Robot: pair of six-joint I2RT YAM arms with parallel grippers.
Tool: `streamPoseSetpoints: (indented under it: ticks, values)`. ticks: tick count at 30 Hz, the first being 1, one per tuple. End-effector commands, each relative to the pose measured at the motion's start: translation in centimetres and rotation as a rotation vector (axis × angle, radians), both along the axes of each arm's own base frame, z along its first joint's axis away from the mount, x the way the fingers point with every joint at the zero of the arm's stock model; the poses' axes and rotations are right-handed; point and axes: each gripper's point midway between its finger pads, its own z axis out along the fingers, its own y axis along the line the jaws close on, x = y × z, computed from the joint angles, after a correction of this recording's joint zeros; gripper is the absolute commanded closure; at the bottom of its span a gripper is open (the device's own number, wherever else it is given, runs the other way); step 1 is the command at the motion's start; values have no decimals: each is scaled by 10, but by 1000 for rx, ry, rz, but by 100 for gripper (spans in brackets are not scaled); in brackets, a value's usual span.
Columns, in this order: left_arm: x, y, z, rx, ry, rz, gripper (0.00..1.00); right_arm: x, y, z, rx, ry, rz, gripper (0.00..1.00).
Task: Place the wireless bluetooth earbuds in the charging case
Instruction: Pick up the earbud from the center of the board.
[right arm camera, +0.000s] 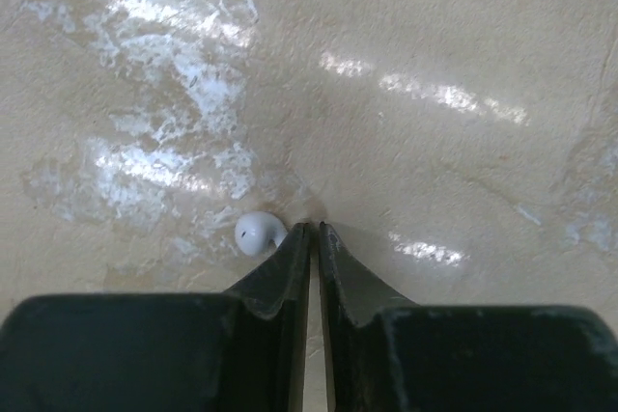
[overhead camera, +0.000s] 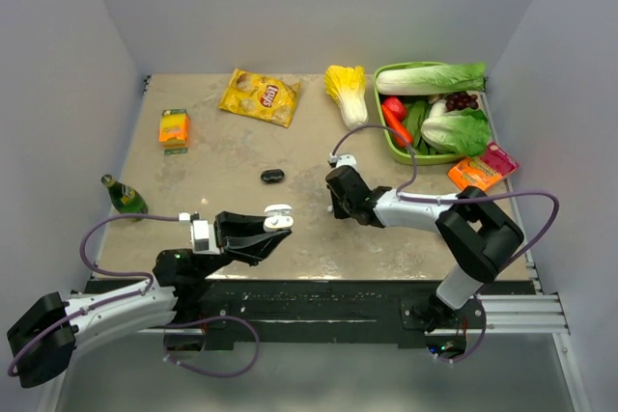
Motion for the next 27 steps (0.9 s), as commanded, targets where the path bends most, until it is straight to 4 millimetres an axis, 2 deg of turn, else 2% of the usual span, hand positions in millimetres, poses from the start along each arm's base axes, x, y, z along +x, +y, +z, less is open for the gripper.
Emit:
streamPoseSetpoints:
  ticks: [1, 6, 10, 13, 14, 15, 17, 18, 21, 25, 27]
  values:
    - [-11, 16, 12, -90, -68, 9, 100, -22, 8, -7, 24, 36, 31, 88]
    - [-11, 16, 12, -91, -68, 7, 100, -30, 15, -9, 28, 44, 54, 87]
    - [-10, 15, 10, -83, -61, 8, 100, -23, -2, 3, -15, -3, -29, 78]
    - [-10, 16, 10, -83, -57, 16, 100, -17, -9, 25, 4, -54, -68, 63]
    - [-10, 17, 11, -85, -57, 17, 100, -17, -8, 30, 19, -57, -69, 54]
    - [-10, 16, 10, -83, -57, 16, 100, -16, -3, 40, 47, -67, -63, 50]
    - [-10, 16, 10, -85, -57, 14, 100, -19, 9, 45, 100, -43, -37, 45]
    - [-10, 17, 10, -86, -58, 14, 100, -16, 16, 50, 120, -46, -30, 44]
    - [-11, 17, 12, -91, -60, 9, 100, -17, 25, 46, 134, -18, -5, 46]
    - [-12, 16, 11, -86, -59, 3, 100, -13, 14, 37, 80, -25, -43, 53]
    - [-12, 17, 11, -88, -58, 5, 100, -12, 9, 34, 56, -28, -56, 60]
